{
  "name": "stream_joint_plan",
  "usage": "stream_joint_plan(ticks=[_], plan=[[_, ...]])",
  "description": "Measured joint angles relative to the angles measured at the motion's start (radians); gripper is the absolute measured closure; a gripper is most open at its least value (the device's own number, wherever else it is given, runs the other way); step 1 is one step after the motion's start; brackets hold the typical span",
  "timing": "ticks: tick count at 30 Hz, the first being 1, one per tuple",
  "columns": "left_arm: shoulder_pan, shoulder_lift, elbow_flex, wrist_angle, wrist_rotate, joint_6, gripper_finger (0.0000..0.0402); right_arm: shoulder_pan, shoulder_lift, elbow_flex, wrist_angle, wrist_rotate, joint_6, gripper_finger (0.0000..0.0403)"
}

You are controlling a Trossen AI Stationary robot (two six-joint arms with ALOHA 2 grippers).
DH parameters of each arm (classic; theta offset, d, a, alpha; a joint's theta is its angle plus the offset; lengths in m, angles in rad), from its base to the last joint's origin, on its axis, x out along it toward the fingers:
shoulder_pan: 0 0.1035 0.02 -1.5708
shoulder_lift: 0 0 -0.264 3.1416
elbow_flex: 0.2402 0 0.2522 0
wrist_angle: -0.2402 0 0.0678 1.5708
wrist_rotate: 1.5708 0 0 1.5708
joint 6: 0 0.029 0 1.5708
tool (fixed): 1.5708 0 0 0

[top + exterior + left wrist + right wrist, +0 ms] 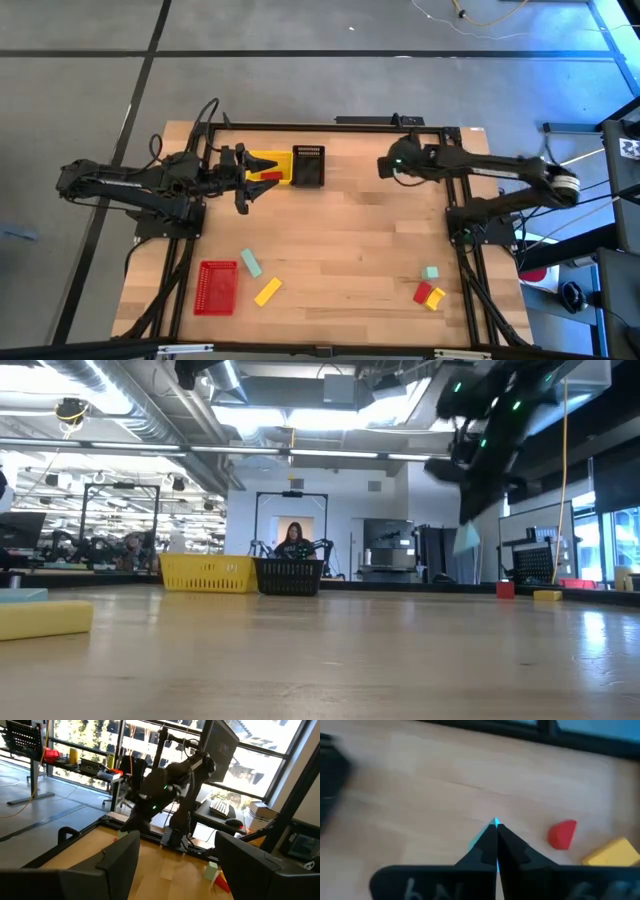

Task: Sort & place blocks by color
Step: Put the top blue block into the black basket

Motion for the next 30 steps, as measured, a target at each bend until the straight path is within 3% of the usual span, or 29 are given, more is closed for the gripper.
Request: stream_joint_plan(ticks=[4, 10, 17, 30], plan=[[0.000, 0.000, 0.000, 0.000, 0.000, 0.000, 0.0150, 0.060, -0.127, 0.000, 0.054, -0.038, -0.056, 0.0400], [0.000, 0.000, 0.000, -0.003, 0.000, 0.000, 0.0150, 0.173, -0.223, 0.001, 0.330, -0.168, -0.176, 0.0401], [0.000, 0.050, 0.000, -0.014, 0.030, -0.025, 0.0150, 0.313, -0.190, 0.003, 0.714, -0.274, -0.324, 0.0402], [0.000, 0.020, 0.000, 0.057, 0.088, -0.030, 0.0150, 0.364, -0.102, 0.003, 0.811, -0.273, -0.330, 0.0402]])
